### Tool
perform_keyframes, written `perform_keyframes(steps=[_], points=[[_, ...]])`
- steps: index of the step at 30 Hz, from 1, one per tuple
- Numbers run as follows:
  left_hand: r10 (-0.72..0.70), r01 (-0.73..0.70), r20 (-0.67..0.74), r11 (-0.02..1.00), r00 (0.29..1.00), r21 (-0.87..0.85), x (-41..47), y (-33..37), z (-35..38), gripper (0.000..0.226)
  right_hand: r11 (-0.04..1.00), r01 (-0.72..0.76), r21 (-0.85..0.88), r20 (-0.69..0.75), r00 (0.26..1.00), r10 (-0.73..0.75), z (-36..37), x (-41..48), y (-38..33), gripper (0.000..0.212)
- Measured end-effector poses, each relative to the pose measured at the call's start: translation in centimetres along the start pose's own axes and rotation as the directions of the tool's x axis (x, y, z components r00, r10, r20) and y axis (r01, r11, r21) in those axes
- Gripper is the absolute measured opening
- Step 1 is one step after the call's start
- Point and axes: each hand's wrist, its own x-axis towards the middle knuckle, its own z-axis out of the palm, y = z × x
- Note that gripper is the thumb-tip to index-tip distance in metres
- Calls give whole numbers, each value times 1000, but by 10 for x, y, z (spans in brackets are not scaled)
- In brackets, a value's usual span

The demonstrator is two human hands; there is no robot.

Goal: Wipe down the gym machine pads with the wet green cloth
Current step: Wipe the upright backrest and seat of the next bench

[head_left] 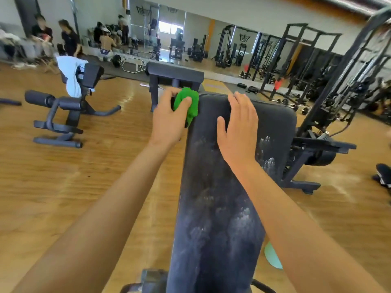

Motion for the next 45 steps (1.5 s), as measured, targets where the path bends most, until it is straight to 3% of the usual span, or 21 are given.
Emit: perform_keyframes(steps=[4,7,12,15,19,26,31,36,41,45], points=[[152,-172,185,980,971,100,50,9,2,6,998,16,-59,-56,998,-19,19,-1,6,52],[154,-201,282,969,947,146,61,3,7,11,998,33,-50,-94,995,-38,22,-2,9,52],[53,-46,152,998,987,-48,28,-22,7,23,998,53,-39,-115,992,-57,23,-2,10,52],[-14,34,128,988,992,-151,-8,-34,1,17,998,48,-34,-125,991,-52,24,-2,9,52],[-53,72,125,986,991,-149,-34,-45,-3,12,998,45,-32,-134,990,-49,24,-3,9,51],[-73,83,82,988,994,-128,29,-25,17,12,999,51,-2,-130,990,-51,23,-1,9,51],[-92,108,113,984,989,-141,25,-33,15,12,999,40,7,-103,994,-39,20,-1,8,52],[-147,164,143,981,979,-109,-13,-56,4,7,986,24,163,-5,1000,-23,-2,-1,8,50],[-259,273,145,957,955,-93,-51,-74,-3,11,965,18,261,0,1000,-19,-25,-62,7,46],[-255,269,139,958,957,-99,-53,-71,-6,6,961,112,252,109,984,-143,-11,-126,-4,46]])
